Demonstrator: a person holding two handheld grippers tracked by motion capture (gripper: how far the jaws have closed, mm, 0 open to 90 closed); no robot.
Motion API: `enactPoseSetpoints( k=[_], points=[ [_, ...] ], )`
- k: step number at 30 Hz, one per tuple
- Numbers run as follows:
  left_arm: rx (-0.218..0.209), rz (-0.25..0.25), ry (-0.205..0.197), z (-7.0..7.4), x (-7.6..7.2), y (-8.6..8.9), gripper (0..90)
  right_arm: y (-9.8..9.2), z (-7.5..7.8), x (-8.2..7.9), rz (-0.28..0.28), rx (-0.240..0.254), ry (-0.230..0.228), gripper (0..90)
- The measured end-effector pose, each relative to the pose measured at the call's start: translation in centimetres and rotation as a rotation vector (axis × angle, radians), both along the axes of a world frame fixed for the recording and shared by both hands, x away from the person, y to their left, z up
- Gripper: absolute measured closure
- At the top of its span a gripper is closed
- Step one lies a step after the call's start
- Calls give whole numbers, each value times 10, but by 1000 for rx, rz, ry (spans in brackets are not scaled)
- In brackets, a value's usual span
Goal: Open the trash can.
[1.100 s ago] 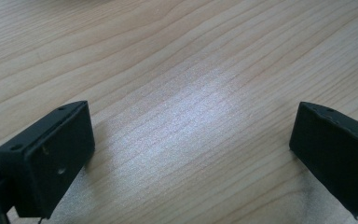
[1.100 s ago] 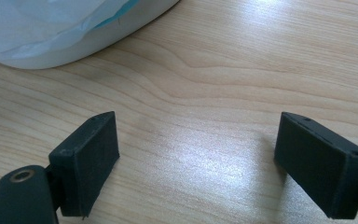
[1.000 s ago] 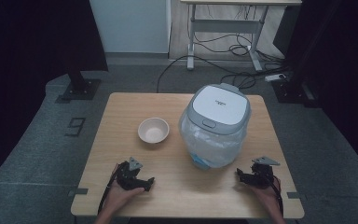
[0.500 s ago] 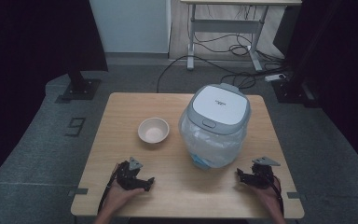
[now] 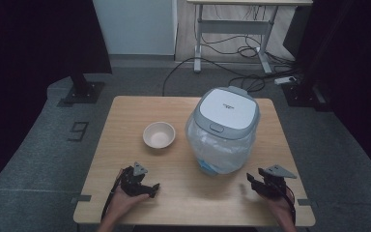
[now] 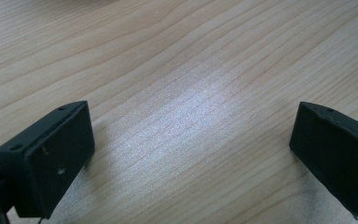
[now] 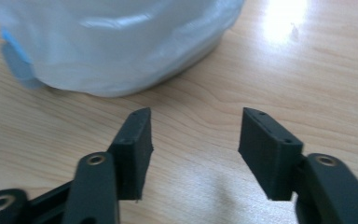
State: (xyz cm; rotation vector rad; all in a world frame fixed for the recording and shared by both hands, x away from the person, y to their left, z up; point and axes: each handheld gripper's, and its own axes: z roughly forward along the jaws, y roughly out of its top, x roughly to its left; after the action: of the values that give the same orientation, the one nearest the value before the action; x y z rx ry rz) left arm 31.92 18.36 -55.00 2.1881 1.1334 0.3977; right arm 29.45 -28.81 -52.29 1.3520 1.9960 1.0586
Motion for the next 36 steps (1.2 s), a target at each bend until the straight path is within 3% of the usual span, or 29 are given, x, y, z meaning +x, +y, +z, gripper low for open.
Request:
enactPoseSetpoints(
  k=[7, 17, 25, 36],
  points=[
    [1, -5, 0, 0, 1, 0, 0, 6, 8, -11, 63, 43, -40, 615],
    [0, -8, 0, 0, 1, 0, 0, 16, 16, -15, 190, 120, -40, 848],
    [0, -10, 1, 0, 2, 0, 0, 25, 18, -17, 224, 148, -72, 890],
    [0, -10, 0, 0, 2, 0, 0, 45, 14, -11, 284, 165, -59, 892]
  ],
)
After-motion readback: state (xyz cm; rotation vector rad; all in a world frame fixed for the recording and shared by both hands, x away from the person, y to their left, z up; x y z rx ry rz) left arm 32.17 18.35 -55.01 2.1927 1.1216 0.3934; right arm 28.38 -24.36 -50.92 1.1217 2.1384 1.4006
